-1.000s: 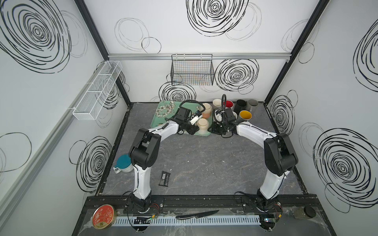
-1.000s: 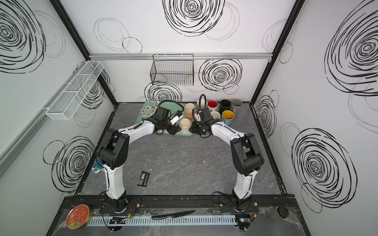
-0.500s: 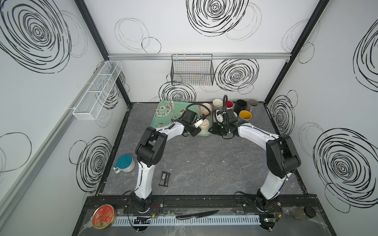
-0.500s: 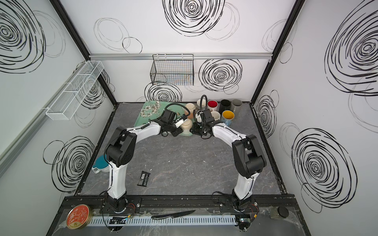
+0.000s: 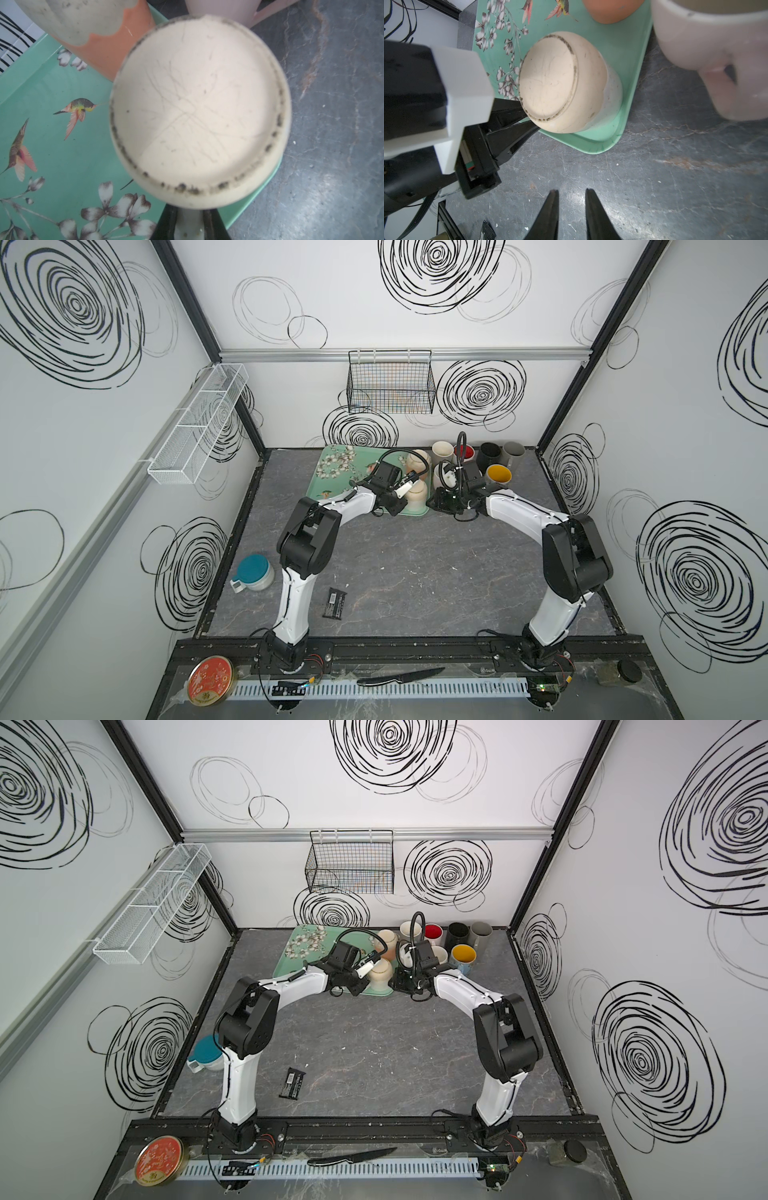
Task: Turn the mug right side up
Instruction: Pick up the mug from the tray.
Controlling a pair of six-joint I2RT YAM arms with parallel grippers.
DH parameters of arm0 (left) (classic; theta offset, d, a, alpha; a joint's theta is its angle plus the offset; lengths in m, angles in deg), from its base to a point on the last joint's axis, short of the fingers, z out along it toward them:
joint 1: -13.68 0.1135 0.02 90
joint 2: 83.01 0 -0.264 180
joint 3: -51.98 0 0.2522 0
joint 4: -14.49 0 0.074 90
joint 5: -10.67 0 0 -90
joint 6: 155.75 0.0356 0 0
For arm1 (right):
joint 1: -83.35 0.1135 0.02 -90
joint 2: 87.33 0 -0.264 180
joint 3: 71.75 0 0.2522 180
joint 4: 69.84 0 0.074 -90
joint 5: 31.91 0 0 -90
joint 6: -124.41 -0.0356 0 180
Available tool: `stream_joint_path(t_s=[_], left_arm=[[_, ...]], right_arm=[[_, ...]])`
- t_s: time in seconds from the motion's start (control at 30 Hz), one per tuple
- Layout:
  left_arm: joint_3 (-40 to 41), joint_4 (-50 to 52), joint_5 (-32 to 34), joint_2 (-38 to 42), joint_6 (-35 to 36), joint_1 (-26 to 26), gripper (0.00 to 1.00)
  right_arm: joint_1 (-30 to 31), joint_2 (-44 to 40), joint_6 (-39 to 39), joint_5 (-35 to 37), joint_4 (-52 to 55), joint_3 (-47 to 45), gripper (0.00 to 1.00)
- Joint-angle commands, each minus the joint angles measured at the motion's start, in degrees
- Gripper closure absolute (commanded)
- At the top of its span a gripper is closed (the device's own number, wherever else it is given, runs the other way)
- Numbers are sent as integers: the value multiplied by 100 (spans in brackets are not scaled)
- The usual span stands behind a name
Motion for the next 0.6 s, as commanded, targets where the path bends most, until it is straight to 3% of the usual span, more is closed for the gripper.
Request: stream_joint_path(t_s=[0.0,0.2,0.43,0.57], left_arm=[[143,-117,201,130,-99,-1,96],[514,-447,-144,507,-969,270,100],[1547,-2243,-1361,1042,-3097,832,100],[2010,-3343,-1719,1203,-4248,1125,100]], right_arm=[[5,-213,-77,-47,-150,-75,72],[68,-334,-248,16,-406,-189,74],[253,-448,-532,84,-911,-279,76],[291,-352,-782,-142,-1156,-249,76]])
